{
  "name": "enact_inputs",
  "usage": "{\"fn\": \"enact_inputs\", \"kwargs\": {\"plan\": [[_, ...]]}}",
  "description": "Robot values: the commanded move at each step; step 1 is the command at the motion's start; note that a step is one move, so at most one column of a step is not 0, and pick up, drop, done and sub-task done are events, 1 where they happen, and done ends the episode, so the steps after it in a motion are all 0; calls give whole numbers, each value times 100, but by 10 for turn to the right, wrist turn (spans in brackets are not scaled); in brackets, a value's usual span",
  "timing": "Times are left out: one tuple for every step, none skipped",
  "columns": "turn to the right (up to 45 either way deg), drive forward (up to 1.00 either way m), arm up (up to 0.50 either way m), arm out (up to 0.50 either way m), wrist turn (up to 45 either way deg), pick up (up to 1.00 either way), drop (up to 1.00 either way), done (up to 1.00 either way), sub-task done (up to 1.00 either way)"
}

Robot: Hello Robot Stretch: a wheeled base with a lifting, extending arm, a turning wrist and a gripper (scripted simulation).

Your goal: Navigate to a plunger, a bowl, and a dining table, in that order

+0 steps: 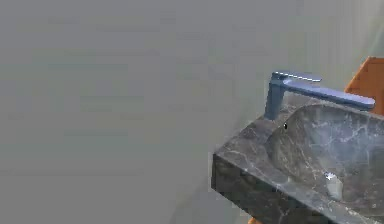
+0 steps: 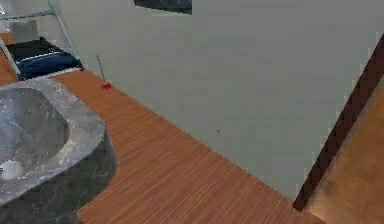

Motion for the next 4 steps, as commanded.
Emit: {"fn": "enact_inputs", "kwargs": {"plan": [[450, 0, 0, 0, 0, 0, 0, 0, 0], [450, 0, 0, 0, 0, 0, 0, 0, 0], [150, 0, 0, 0, 0, 0, 0, 0, 0], [0, 65, 0, 0, 0, 0, 0, 0, 0]]}}
